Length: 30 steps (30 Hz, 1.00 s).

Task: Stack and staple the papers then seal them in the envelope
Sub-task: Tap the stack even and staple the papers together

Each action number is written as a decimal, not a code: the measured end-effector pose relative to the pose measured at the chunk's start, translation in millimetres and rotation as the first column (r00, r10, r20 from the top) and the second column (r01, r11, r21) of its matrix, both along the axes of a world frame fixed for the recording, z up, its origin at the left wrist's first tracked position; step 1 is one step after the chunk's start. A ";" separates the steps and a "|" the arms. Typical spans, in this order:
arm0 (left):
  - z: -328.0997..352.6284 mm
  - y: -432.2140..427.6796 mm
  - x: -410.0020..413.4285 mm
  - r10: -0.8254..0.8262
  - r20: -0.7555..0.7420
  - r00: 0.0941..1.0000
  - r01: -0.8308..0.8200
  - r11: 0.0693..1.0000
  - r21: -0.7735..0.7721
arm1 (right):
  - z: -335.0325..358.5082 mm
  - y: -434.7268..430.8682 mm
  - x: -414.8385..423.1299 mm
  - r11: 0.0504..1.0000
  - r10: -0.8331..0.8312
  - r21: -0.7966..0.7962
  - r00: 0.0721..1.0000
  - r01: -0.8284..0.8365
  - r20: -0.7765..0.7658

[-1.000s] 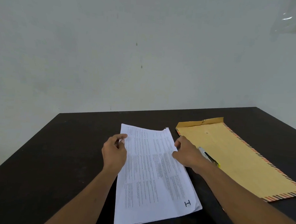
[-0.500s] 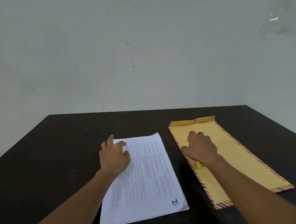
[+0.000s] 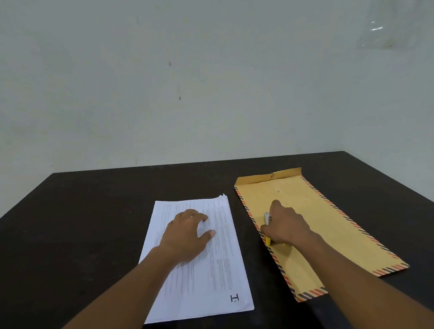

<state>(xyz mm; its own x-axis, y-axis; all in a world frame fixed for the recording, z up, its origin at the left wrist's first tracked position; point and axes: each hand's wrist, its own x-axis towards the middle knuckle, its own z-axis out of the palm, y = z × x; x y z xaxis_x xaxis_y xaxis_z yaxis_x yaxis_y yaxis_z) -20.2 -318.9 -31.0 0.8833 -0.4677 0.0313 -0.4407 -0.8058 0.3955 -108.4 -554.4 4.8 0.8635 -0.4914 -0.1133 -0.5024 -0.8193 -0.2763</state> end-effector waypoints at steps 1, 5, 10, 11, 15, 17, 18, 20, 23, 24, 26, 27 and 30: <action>-1.1 0.8 1.2 -0.002 -0.008 1.000 0.002 1.000 -0.010 | 0.0 0.6 -0.1 1.000 -0.003 0.006 1.000 0.003 0.005; -4.1 -0.3 0.7 0.002 0.000 1.000 -0.002 1.000 -0.020 | -2.5 3.4 1.4 0.999 -0.009 0.033 0.999 0.008 0.031; -5.5 0.3 -0.9 0.007 0.008 1.000 -0.007 1.000 0.002 | -4.3 5.7 2.8 0.996 -0.040 0.079 0.997 0.035 0.064; -5.9 0.8 -0.9 0.006 0.010 1.000 -0.006 1.000 0.005 | -4.3 5.8 2.6 0.996 -0.047 0.083 0.997 0.041 0.068; -7.1 2.0 -1.3 0.004 0.014 1.000 -0.004 1.000 0.007 | -5.5 3.9 2.2 0.995 -0.054 0.091 0.996 0.048 0.065; -6.9 2.0 -1.7 0.004 0.024 1.000 -0.004 1.000 0.020 | -5.1 2.3 2.1 0.995 -0.046 0.094 0.997 0.041 0.054; -6.8 2.0 -1.9 0.004 0.029 1.000 -0.005 1.000 0.026 | -4.5 1.5 2.0 0.995 -0.044 0.097 0.998 0.039 0.047; -6.8 2.3 -2.6 0.004 0.037 0.999 -0.006 0.999 0.032 | -2.9 0.4 1.6 0.994 -0.046 0.105 0.998 0.042 0.035; -6.8 2.5 -3.1 0.004 0.034 0.999 -0.005 0.999 0.038 | -2.5 -0.8 1.8 0.994 -0.048 0.103 0.999 0.046 0.011; -6.7 2.7 -3.0 0.005 0.033 0.999 -0.006 0.999 0.041 | -2.6 -0.6 2.2 0.994 -0.048 0.100 0.999 0.047 0.002; -5.8 2.8 -2.5 0.008 0.032 0.999 -0.009 0.999 0.045 | -2.3 -0.1 3.8 0.995 -0.046 0.087 0.999 0.047 -0.011; -4.8 3.0 -2.4 0.008 0.033 0.999 -0.009 0.999 0.047 | -0.7 0.1 5.4 0.996 -0.041 0.076 0.999 0.042 -0.015; 1.5 4.4 -2.3 0.001 0.028 1.000 -0.003 0.998 0.058 | 12.5 1.3 16.3 0.999 0.016 0.043 1.000 -0.017 0.018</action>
<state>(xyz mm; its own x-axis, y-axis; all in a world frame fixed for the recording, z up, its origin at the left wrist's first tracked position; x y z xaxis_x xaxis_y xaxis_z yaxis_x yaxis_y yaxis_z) -22.5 -314.5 -29.5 0.8833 -0.4679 0.0286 -0.4494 -0.8279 0.3357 -92.1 -553.1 17.3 0.8735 -0.4722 -0.1182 -0.4837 -0.8146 -0.3202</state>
